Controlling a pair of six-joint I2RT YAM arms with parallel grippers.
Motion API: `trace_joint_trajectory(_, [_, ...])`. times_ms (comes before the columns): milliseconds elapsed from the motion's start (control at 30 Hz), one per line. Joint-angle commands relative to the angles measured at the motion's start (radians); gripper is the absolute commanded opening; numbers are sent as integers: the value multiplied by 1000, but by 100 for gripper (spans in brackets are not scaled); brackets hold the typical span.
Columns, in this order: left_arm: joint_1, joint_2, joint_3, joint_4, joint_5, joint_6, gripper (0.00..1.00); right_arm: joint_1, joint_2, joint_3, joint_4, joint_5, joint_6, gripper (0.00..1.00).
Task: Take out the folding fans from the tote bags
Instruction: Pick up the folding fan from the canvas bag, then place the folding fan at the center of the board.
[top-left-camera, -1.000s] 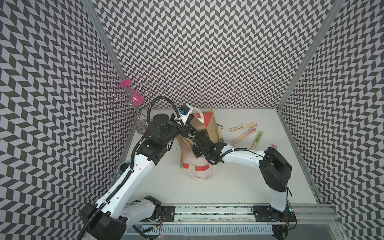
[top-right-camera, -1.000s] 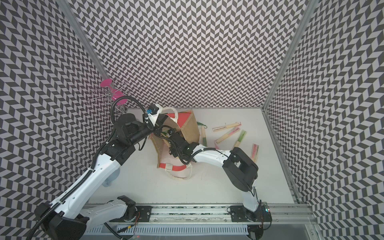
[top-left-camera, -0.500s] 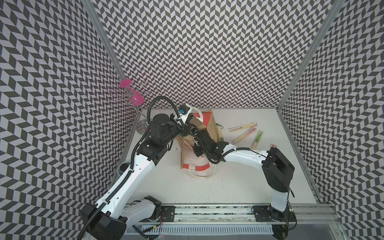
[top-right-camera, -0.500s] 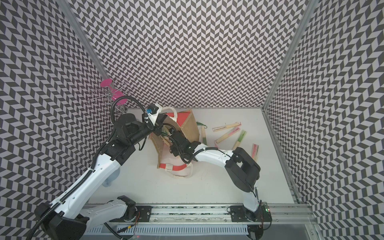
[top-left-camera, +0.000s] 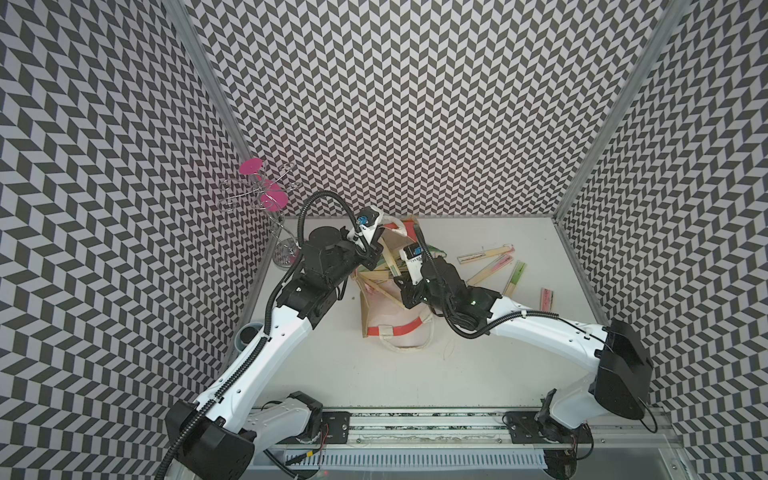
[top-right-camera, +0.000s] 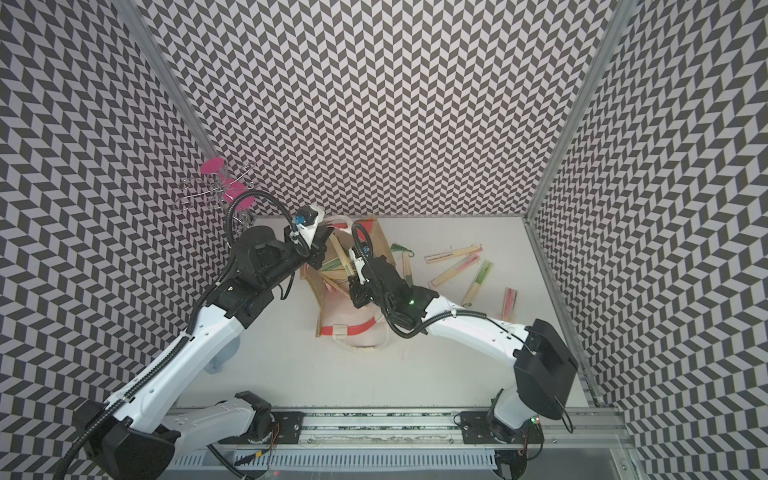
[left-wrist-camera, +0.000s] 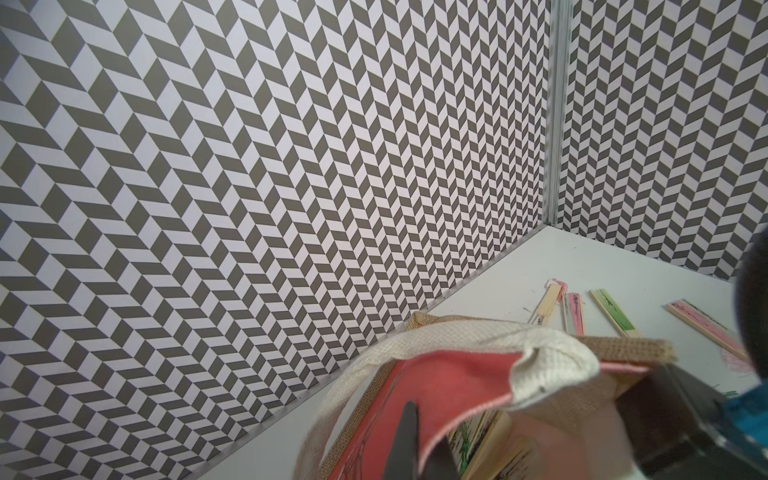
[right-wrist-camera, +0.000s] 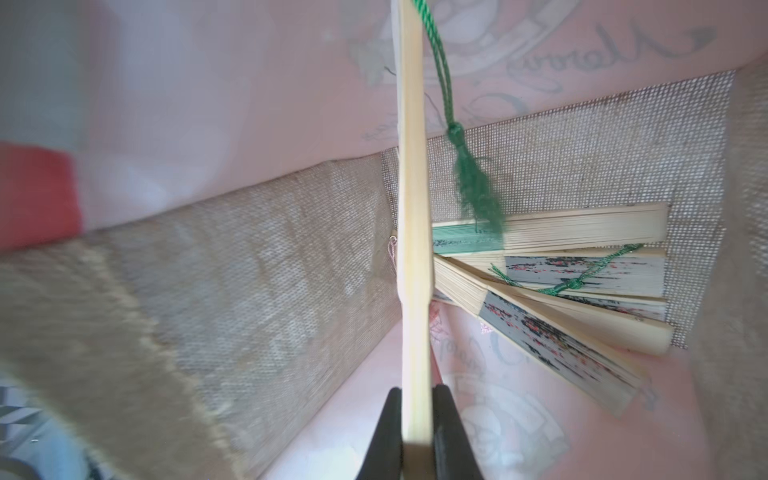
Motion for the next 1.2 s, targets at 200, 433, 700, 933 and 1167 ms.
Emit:
trace_joint_trajectory(200, [-2,8,29,79,-89,-17,0,-2,-125,-42,-9,-106,60,0])
trace_joint_trajectory(433, [17,6,24,92,-94,-18,0,-5,-338,-217,-56,-149,138,0])
trace_joint_trajectory(700, [36,-4,5,93,-100,-14,0,-151,-636,-336,-154,-162,245,0])
trace_joint_trajectory(933, [45,-15,-3,95,-99,-20,0,-396,-680,-373,-253,-224,267,0])
trace_joint_trajectory(1167, [45,-24,-6,97,-87,-20,0,-512,-601,-545,-162,-386,321,0])
